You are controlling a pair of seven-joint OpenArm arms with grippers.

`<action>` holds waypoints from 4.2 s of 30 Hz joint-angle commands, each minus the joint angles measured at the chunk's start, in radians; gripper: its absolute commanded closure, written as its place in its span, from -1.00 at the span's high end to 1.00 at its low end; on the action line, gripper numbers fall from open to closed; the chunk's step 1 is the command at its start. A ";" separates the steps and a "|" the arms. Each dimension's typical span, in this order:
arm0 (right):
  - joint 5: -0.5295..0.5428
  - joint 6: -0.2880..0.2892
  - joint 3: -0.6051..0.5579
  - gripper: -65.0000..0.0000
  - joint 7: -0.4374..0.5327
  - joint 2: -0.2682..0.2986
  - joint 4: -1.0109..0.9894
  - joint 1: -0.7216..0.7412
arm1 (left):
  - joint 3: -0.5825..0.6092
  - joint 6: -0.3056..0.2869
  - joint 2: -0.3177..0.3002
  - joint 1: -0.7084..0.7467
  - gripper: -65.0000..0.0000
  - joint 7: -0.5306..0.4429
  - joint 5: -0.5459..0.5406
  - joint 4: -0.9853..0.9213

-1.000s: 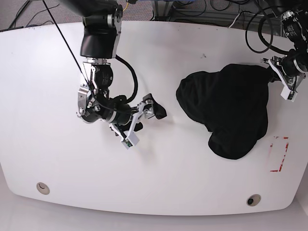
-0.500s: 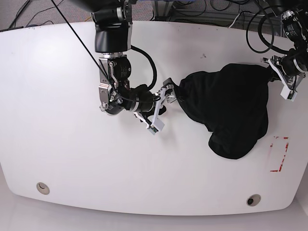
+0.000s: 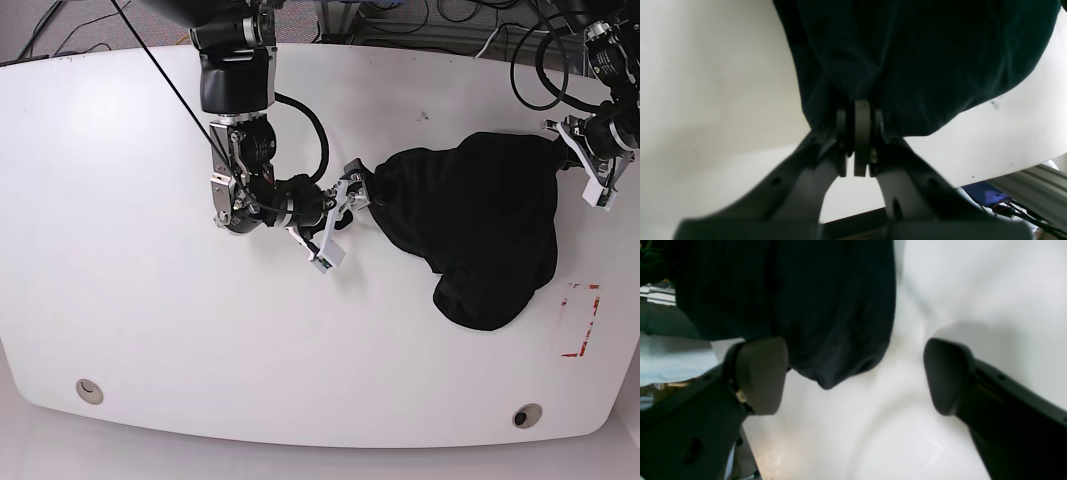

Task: Layout the t-shirt on the table in an organized manner, then fold the t-shirt properly
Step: 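Move the right gripper to the heaped shirt's edge and grasp it, then lift the shirt with both grippers and swing it toward the right gripper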

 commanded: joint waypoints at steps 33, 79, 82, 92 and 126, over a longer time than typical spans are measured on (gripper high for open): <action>0.115 0.000 -0.081 -1.00 0.028 0.011 0.027 0.017 | 0.020 -0.001 -0.013 -0.025 -1.00 -0.017 -0.015 0.019; 0.115 0.000 0.079 -1.00 -0.027 0.553 0.296 0.540 | 0.600 0.003 0.275 -1.030 -1.00 -0.185 0.283 -0.031; 0.115 0.000 0.077 -1.00 -0.027 0.570 0.261 0.609 | 0.594 0.002 0.286 -1.111 -1.00 -0.185 0.307 -0.094; 0.111 0.000 0.076 -1.00 -0.035 0.620 0.113 0.862 | 0.589 0.005 0.318 -1.306 -1.00 -0.186 0.318 -0.147; 0.117 0.000 -0.027 -1.00 -0.147 0.571 0.107 1.031 | 0.459 -0.001 0.301 -1.154 -1.00 -0.157 0.314 -0.096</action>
